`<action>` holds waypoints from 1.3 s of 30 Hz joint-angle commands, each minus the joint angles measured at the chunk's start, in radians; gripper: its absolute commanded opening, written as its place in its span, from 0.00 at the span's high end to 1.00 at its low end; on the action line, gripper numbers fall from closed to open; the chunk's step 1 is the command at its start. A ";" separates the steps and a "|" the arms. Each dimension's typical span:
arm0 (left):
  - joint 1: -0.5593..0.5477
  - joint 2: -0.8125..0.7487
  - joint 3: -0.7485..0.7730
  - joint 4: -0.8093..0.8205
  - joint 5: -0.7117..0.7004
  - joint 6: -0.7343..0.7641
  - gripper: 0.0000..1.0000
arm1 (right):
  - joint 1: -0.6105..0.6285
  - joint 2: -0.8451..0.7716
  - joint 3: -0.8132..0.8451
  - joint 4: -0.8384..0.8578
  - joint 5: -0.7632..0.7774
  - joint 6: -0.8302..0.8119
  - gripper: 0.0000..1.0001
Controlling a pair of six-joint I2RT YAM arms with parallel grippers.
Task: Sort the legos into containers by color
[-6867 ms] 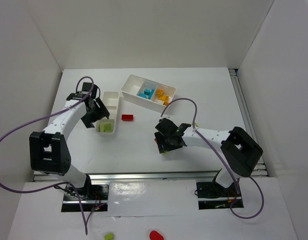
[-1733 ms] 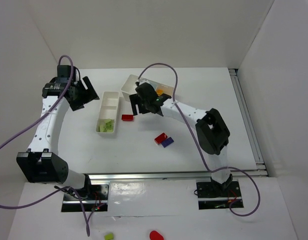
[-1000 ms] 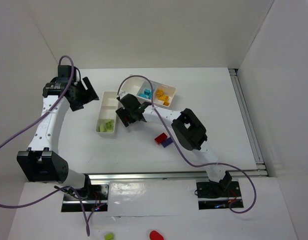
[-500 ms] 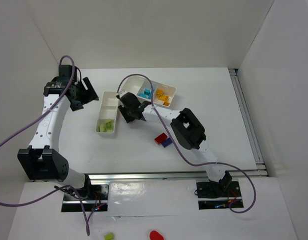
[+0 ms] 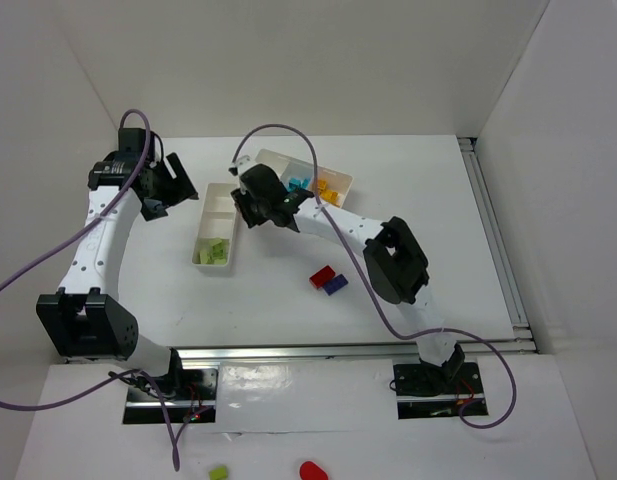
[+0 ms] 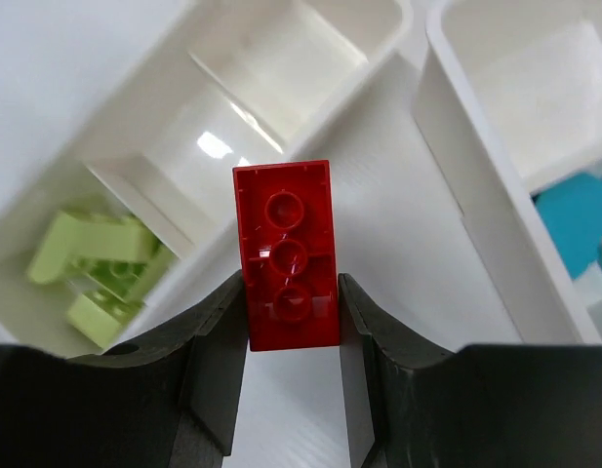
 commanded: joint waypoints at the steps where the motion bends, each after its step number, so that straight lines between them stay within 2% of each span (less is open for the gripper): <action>1: -0.002 0.005 0.042 -0.001 0.000 0.023 0.12 | 0.027 0.050 0.142 0.008 -0.044 -0.005 0.68; 5: -0.002 0.005 0.042 -0.001 0.000 0.023 0.12 | 0.053 0.147 0.313 -0.028 -0.055 -0.014 0.68; 9: -0.002 -0.005 0.042 -0.013 -0.035 0.032 0.12 | 0.075 0.199 0.373 -0.009 -0.055 -0.014 0.65; 11: -0.002 -0.005 0.042 -0.022 -0.047 0.032 0.12 | 0.075 0.237 0.408 -0.021 -0.077 -0.014 0.60; 15: -0.002 -0.043 0.042 -0.022 -0.078 0.012 0.12 | 0.084 0.248 0.454 -0.044 -0.087 -0.014 0.42; 17: -0.002 -0.043 0.042 -0.022 -0.078 0.012 0.12 | 0.084 0.209 0.419 -0.029 -0.063 -0.014 0.25; 18: -0.002 -0.043 0.042 -0.022 -0.078 0.012 0.12 | 0.084 0.195 0.387 -0.020 -0.051 -0.014 0.21; 20: -0.002 -0.043 0.042 -0.022 -0.078 0.012 0.12 | 0.084 0.159 0.347 -0.020 0.007 -0.005 0.20; 24: -0.002 -0.043 0.042 -0.022 -0.069 0.003 0.12 | 0.063 -0.012 0.159 0.011 0.084 0.038 0.21; 25: -0.002 -0.052 0.042 -0.022 -0.069 0.003 0.12 | 0.050 -0.055 0.032 0.026 0.098 0.050 0.22; 28: -0.002 -0.052 0.042 -0.013 -0.069 0.003 0.12 | 0.041 -0.239 -0.163 0.046 0.173 0.109 0.22; 29: -0.002 -0.061 0.042 -0.013 -0.069 0.003 0.12 | 0.041 -0.281 -0.278 0.046 0.195 0.127 0.22; 34: -0.002 -0.061 0.032 -0.004 -0.047 0.003 0.12 | 0.010 -0.489 -0.507 -0.081 0.267 0.299 0.11; 35: -0.002 -0.061 0.022 -0.004 -0.038 0.003 0.12 | 0.010 -0.503 -0.550 -0.147 0.267 0.323 0.11; 39: -0.002 -0.051 0.022 0.007 -0.018 -0.006 0.12 | 0.000 -0.557 -0.662 -0.211 0.241 0.362 0.05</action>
